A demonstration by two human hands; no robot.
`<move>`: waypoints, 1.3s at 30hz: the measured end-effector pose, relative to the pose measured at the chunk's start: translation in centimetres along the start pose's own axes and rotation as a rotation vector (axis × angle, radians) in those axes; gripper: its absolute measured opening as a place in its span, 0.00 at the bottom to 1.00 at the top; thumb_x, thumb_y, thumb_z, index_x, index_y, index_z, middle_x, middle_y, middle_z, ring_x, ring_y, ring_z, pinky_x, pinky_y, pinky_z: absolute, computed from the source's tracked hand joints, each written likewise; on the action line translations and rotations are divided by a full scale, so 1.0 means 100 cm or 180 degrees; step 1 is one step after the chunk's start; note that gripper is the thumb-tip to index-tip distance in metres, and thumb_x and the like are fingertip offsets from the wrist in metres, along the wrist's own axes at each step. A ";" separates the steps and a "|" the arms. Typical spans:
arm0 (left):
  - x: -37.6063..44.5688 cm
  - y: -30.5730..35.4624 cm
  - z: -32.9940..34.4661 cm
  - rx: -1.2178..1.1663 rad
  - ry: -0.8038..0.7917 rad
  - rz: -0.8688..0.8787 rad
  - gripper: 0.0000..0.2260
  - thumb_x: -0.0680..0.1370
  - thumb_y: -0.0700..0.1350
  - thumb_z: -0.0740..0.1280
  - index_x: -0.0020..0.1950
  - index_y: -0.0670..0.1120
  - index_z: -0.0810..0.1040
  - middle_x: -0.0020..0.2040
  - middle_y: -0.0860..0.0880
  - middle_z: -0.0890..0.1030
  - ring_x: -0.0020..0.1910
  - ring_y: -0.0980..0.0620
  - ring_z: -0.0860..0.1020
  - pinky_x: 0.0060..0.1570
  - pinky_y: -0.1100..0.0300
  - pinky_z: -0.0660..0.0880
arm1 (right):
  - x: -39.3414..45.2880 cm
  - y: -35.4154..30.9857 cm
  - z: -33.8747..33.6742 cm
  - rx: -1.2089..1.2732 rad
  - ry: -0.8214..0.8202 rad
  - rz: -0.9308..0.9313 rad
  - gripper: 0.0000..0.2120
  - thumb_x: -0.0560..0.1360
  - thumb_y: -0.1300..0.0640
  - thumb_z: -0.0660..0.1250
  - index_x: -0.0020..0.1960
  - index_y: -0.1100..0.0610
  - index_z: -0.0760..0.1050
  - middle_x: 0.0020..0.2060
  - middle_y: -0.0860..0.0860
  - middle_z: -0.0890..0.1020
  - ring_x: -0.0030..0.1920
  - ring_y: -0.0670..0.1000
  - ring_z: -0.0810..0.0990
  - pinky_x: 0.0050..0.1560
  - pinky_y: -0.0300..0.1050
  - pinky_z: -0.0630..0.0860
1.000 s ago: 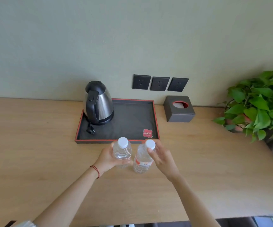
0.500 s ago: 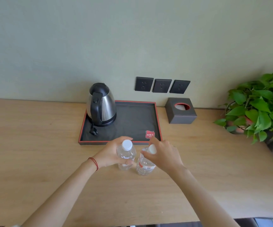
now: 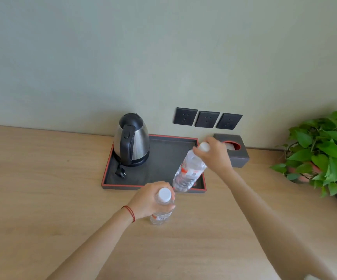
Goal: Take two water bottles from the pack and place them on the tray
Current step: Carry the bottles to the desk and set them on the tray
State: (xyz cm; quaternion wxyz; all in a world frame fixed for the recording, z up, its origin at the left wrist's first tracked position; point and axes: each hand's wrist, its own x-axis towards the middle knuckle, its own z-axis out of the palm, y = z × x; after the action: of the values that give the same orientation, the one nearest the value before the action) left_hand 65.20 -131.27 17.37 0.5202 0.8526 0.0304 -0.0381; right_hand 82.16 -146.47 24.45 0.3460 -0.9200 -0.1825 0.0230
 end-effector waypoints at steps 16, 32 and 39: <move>0.011 0.007 -0.009 0.0530 -0.0425 -0.0187 0.14 0.62 0.56 0.72 0.42 0.53 0.76 0.47 0.55 0.82 0.47 0.57 0.79 0.52 0.45 0.76 | 0.135 0.012 0.030 -0.0533 -0.0544 -0.0197 0.11 0.74 0.58 0.67 0.55 0.61 0.75 0.54 0.62 0.79 0.57 0.62 0.76 0.56 0.50 0.71; 0.010 0.005 -0.005 0.0484 -0.0329 -0.0176 0.14 0.63 0.54 0.74 0.44 0.53 0.76 0.48 0.54 0.82 0.48 0.57 0.80 0.51 0.48 0.76 | 0.168 0.006 0.044 -0.1013 -0.0456 -0.0508 0.11 0.75 0.68 0.61 0.55 0.61 0.76 0.48 0.56 0.64 0.55 0.64 0.73 0.49 0.47 0.71; 0.008 0.003 -0.005 0.0479 -0.0269 -0.0098 0.14 0.61 0.57 0.72 0.43 0.55 0.75 0.47 0.55 0.81 0.47 0.58 0.79 0.49 0.48 0.77 | 0.166 0.008 0.041 -0.1078 -0.0325 -0.0288 0.13 0.74 0.67 0.65 0.58 0.60 0.76 0.58 0.64 0.71 0.56 0.64 0.74 0.48 0.44 0.69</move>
State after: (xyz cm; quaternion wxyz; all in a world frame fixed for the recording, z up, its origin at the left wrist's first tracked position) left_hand 66.07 -130.93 17.80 0.4548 0.8864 0.0186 -0.0842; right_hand 97.25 -138.58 22.17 0.1770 -0.9536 -0.2423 0.0231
